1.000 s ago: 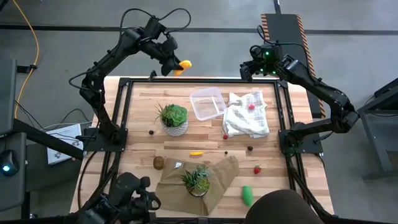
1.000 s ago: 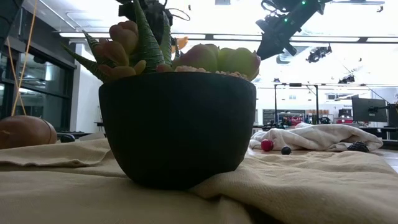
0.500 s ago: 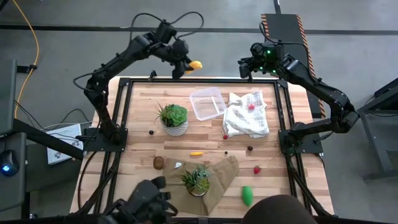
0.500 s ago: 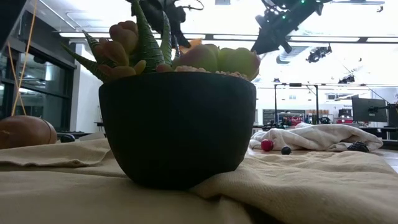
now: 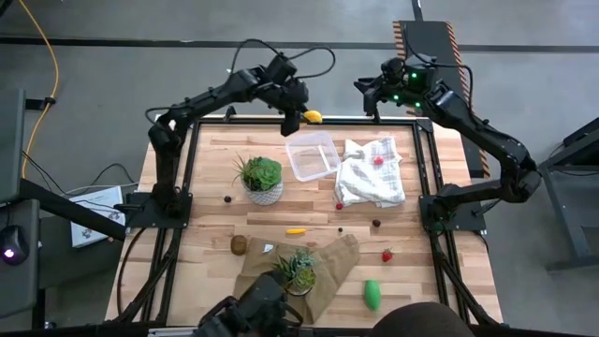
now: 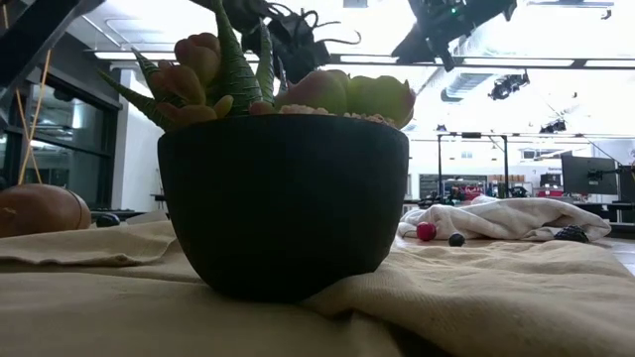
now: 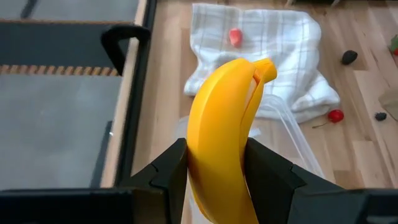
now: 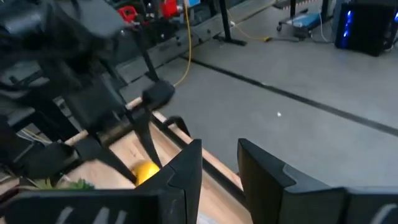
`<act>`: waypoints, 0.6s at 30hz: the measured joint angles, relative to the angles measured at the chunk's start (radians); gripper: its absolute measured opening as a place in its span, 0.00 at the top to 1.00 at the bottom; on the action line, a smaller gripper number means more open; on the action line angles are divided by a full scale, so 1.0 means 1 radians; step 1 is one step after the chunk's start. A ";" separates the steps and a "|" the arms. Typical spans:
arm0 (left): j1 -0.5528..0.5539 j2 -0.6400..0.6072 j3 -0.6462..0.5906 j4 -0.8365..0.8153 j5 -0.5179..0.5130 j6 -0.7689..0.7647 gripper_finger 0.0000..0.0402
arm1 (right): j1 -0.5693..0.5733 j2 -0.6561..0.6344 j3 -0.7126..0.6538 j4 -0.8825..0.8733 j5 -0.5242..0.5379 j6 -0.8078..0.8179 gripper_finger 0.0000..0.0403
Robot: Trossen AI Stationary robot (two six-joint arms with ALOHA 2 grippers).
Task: Pick and placing Produce into tupperware
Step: Put the yellow banana into the transparent bin
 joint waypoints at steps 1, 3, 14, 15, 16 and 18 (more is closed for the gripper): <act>-0.001 0.010 0.000 0.009 0.002 -0.004 0.68 | 0.000 -0.004 0.000 0.002 0.000 -0.001 0.77; -0.007 0.029 0.000 0.008 0.010 -0.005 0.68 | -0.007 -0.015 0.000 0.004 0.000 -0.002 0.77; -0.046 0.117 0.000 0.003 -0.025 -0.002 0.68 | -0.008 -0.043 0.000 -0.021 -0.002 -0.003 0.77; -0.052 0.123 0.000 0.004 -0.028 -0.001 0.68 | -0.009 -0.043 0.000 -0.026 -0.002 -0.003 0.77; -0.059 0.128 0.000 0.004 -0.031 0.005 0.68 | -0.009 -0.043 0.000 -0.029 -0.002 -0.003 0.77; -0.070 0.137 0.000 -0.002 -0.037 0.027 0.68 | -0.008 -0.043 0.000 -0.034 -0.004 -0.010 0.77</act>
